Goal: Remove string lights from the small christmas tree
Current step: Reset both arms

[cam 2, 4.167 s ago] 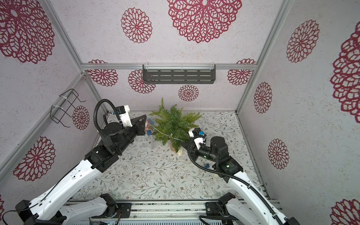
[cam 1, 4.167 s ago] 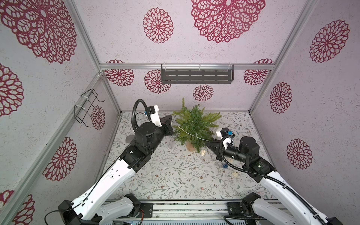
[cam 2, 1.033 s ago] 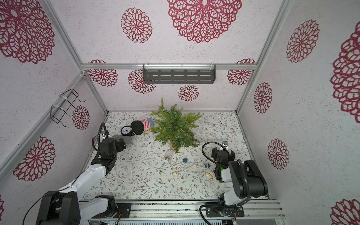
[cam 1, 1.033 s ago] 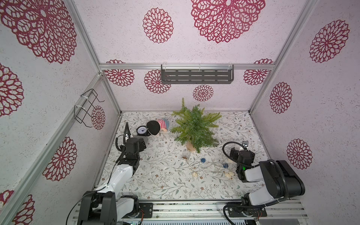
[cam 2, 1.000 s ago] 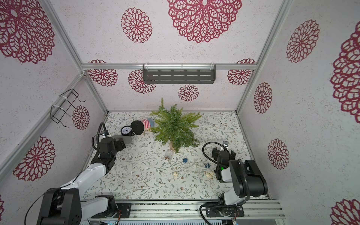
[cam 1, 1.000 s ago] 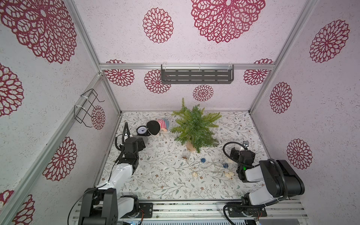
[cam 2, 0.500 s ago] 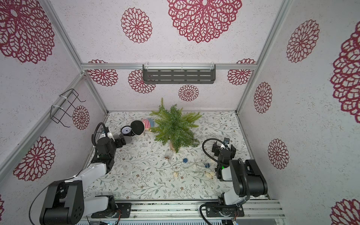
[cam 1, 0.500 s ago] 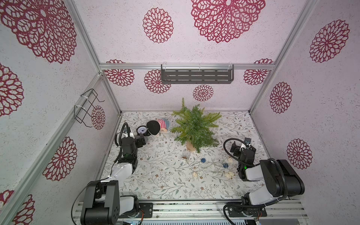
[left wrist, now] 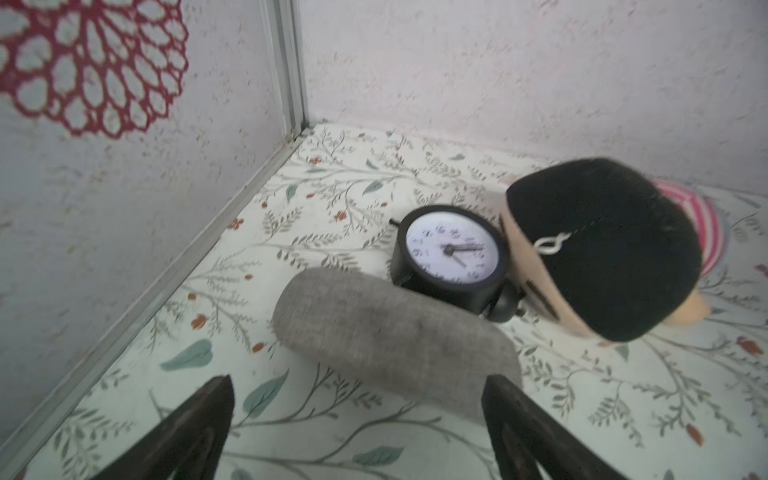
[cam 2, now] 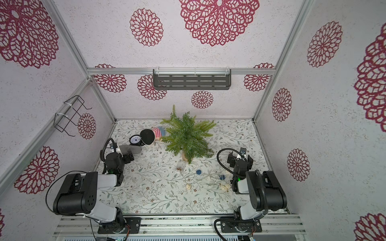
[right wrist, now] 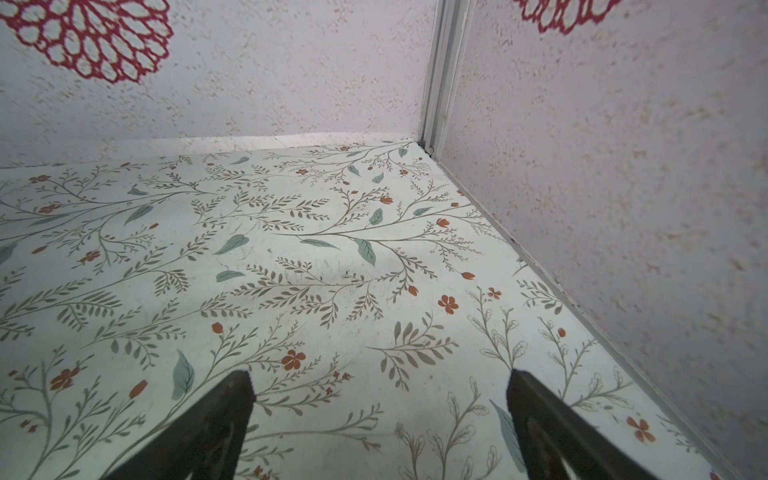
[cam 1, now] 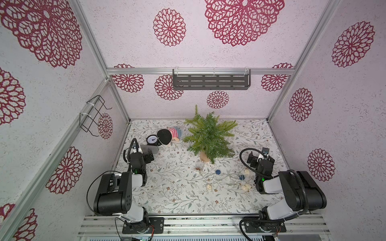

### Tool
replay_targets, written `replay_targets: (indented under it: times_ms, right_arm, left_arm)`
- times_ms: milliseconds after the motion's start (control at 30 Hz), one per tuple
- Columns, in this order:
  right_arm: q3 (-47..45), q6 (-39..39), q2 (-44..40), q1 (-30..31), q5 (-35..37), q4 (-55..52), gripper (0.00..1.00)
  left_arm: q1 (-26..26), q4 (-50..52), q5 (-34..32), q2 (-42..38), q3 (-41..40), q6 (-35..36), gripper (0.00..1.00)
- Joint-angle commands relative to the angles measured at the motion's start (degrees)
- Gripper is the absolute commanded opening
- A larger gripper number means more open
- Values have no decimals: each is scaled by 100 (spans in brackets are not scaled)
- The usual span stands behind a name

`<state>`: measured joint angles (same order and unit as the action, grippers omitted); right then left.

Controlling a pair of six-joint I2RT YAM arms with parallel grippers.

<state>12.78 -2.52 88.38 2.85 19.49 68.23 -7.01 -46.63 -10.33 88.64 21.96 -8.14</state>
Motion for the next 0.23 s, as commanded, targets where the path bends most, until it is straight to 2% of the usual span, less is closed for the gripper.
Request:
replay_targets:
  times_ms: [0, 200]
  right_arm:
    - [174, -15, -10, 3, 80, 73, 99]
    - [127, -3, -40, 5, 74, 139, 99]
  left_arm:
    - [-99, -199, 265, 78, 333, 22, 97]
    - [-115, -199, 338, 7, 276, -28, 97]
